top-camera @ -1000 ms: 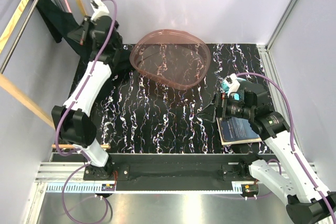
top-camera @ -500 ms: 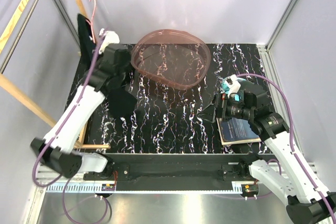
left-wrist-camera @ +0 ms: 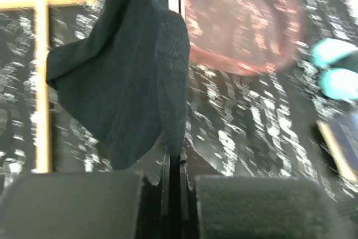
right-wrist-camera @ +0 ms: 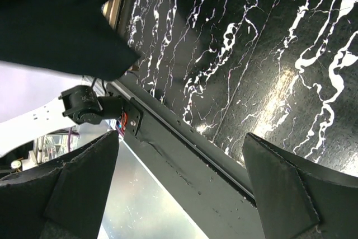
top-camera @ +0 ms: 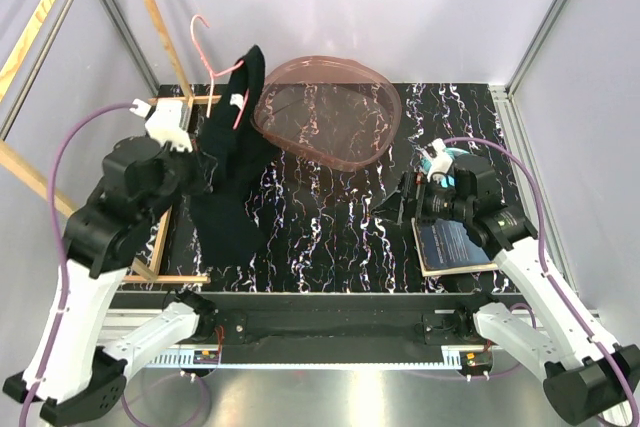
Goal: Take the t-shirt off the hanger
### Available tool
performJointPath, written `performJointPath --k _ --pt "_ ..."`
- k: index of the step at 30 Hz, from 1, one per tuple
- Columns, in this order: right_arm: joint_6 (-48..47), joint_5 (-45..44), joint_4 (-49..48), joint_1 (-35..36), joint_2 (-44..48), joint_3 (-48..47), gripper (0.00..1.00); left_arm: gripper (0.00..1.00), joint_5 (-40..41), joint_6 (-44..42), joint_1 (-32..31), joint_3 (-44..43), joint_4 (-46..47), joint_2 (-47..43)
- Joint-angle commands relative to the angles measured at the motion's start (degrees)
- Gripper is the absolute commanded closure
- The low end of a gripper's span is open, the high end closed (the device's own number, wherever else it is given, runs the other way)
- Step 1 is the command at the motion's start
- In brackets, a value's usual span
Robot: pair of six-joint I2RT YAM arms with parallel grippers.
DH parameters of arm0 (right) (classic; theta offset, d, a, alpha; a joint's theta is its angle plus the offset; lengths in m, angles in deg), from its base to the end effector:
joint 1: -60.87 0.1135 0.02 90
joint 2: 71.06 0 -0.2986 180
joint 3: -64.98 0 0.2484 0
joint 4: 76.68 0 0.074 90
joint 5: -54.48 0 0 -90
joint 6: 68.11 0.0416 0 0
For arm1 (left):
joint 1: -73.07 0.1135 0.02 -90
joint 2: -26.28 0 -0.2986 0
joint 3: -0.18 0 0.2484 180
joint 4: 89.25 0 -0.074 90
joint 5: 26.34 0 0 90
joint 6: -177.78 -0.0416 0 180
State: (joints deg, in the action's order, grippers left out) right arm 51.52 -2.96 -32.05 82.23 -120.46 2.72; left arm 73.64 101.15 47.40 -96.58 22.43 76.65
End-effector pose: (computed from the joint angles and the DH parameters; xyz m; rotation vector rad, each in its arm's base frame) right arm 0.1414 0.0793 0.3381 -0.1990 2.2285 1.1115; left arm 0.1000 -0.0401 0.4804 0.0948 1.9555 -0.2802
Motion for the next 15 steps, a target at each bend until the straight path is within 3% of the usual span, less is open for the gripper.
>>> performJointPath --k 1,4,7,11,15 --pt "0.4 0.1 -3.3 0.3 -1.6 -1.8 0.00 1.00 -6.2 7.3 -0.3 -4.0 -2.5 -4.0" --pt "-0.1 -0.1 -2.7 0.3 -1.7 -2.6 0.00 1.00 -3.5 9.3 -0.3 -6.6 -5.1 -6.5" --pt "-0.3 -0.6 -2.2 0.3 -1.7 -3.1 0.00 1.00 -6.5 9.2 -0.3 -10.3 -5.2 -8.0" --pt "1.0 -3.7 -1.3 0.3 -1.2 -3.4 0.00 1.00 -14.5 8.2 -0.3 -16.0 -4.9 -8.0" --pt "-0.8 -7.4 2.6 0.3 -0.5 -5.8 0.00 1.00 -26.4 6.8 -0.3 -14.1 0.1 -8.6"
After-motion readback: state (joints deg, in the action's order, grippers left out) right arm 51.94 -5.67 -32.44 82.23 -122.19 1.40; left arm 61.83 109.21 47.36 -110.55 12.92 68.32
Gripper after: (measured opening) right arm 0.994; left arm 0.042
